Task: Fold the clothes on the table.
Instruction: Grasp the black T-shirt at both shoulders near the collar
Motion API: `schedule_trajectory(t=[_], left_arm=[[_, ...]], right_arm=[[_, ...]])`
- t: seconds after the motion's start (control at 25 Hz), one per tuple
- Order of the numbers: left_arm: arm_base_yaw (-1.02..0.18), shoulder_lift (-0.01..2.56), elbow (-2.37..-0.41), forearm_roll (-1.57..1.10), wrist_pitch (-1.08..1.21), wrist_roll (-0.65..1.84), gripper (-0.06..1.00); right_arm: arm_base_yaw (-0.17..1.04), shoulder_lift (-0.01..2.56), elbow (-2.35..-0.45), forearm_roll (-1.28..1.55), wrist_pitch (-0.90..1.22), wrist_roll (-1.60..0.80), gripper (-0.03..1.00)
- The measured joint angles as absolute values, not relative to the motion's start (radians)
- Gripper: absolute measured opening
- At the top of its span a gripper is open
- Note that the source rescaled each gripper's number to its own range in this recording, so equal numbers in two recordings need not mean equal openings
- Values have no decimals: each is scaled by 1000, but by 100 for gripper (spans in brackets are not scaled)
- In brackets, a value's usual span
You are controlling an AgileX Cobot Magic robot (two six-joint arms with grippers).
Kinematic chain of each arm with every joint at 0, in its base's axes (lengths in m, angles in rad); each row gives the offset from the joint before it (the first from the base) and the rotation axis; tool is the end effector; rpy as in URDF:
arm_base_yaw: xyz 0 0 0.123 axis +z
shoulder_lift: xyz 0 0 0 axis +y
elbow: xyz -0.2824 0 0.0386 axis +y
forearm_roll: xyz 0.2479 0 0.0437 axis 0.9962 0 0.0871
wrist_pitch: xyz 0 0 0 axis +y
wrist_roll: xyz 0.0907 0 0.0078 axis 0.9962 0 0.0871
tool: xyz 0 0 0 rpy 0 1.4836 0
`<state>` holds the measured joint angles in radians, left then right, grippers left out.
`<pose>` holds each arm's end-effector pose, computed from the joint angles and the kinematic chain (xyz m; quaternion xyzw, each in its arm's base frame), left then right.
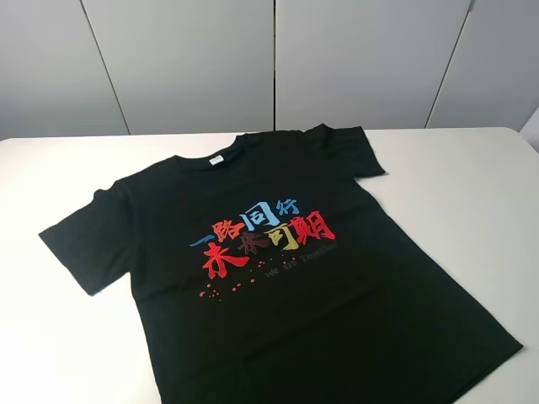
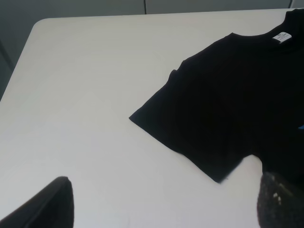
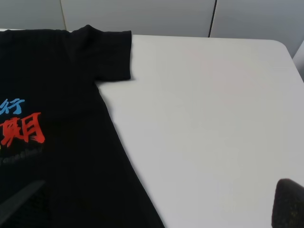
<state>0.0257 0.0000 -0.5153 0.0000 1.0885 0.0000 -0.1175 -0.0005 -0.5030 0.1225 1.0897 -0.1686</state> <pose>-0.0078 -0.0002 0.2792 -0.0110 0.8564 0.0066 0.5161 -0.0056 0.0106 0.2762 -0.0253 0.8578 -0.0122 0.5132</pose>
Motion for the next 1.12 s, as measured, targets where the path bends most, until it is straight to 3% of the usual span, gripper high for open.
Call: schedule_trajectory(t=[1.12], left_arm=[[26,0,-515,0,1088,0,99]], right_arm=[[-117,-1,-503,122,1090,-169,100]])
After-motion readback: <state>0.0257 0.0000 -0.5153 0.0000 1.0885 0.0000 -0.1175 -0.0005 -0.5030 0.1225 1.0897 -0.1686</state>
